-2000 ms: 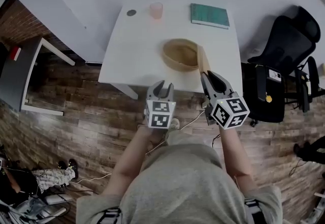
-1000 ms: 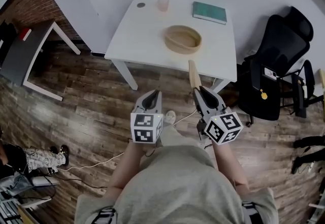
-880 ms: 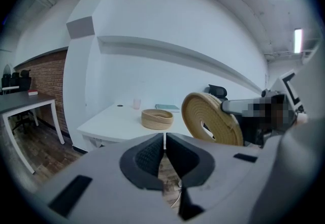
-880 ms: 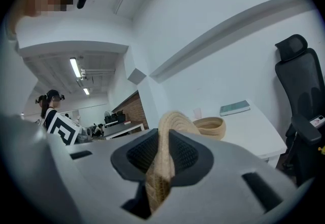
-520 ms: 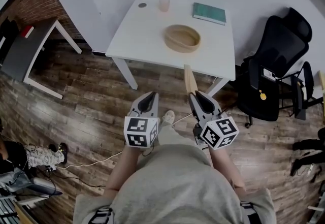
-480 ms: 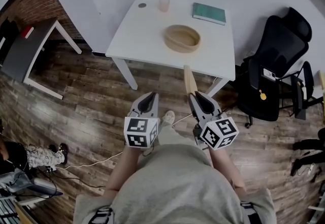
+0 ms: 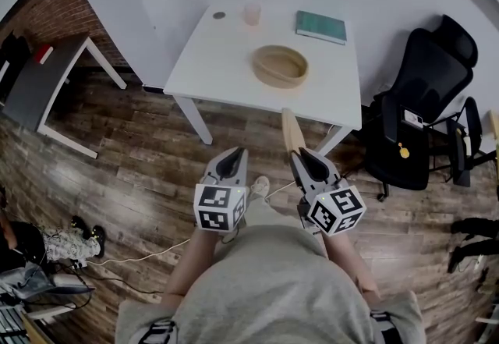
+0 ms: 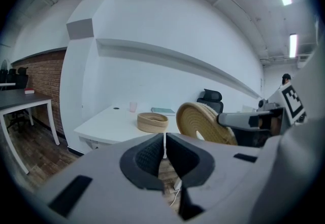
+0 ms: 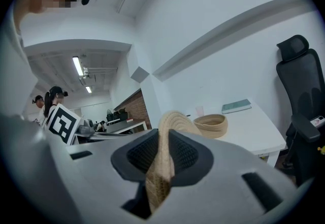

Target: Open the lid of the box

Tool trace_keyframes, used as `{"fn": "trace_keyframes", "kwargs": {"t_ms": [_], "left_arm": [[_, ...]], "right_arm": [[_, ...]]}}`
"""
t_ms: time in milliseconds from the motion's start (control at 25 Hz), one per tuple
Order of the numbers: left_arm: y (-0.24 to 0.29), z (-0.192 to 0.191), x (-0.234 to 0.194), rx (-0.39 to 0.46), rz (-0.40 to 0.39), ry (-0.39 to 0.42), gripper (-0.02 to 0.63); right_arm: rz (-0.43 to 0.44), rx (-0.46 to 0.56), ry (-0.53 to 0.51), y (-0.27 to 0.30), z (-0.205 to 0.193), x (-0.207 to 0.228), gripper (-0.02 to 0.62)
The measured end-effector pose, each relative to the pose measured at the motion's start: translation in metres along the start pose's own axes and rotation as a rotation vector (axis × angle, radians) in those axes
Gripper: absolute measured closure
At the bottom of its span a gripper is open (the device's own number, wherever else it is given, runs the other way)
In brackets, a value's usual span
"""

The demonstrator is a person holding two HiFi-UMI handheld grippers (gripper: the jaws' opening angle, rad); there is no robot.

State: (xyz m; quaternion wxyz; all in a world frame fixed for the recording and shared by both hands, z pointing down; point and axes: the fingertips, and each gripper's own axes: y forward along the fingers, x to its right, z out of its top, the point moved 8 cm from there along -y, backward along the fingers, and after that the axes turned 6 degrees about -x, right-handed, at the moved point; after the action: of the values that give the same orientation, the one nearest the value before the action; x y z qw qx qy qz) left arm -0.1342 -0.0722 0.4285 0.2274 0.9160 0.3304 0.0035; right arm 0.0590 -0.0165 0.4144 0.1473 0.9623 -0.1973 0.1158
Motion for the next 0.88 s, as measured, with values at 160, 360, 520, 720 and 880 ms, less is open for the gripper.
{"fn": "trace_keyframes", "kwargs": {"t_ms": [160, 360, 520, 720, 880], "left_arm": [[0.0027, -0.0011, 0.0005, -0.005, -0.001, 0.005, 0.591], [0.0036, -0.0005, 0.0, -0.006, -0.005, 0.006, 0.591], [0.0055, 0.0013, -0.0015, -0.007, -0.009, 0.007, 0.591], [0.0076, 0.0019, -0.0004, -0.007, -0.014, 0.012, 0.591], [0.0093, 0.0032, 0.0, -0.005, -0.016, 0.014, 0.591]], "right_arm": [[0.002, -0.003, -0.012, 0.001, 0.0019, 0.0005, 0.528], [0.006, -0.007, -0.02, 0.0023, 0.0034, 0.0011, 0.528], [0.006, -0.006, -0.019, 0.0044, 0.0048, 0.0027, 0.528], [0.004, -0.01, -0.016, 0.0052, 0.0035, 0.0052, 0.528], [0.005, -0.012, -0.02, 0.006, 0.0038, 0.0062, 0.528]]}}
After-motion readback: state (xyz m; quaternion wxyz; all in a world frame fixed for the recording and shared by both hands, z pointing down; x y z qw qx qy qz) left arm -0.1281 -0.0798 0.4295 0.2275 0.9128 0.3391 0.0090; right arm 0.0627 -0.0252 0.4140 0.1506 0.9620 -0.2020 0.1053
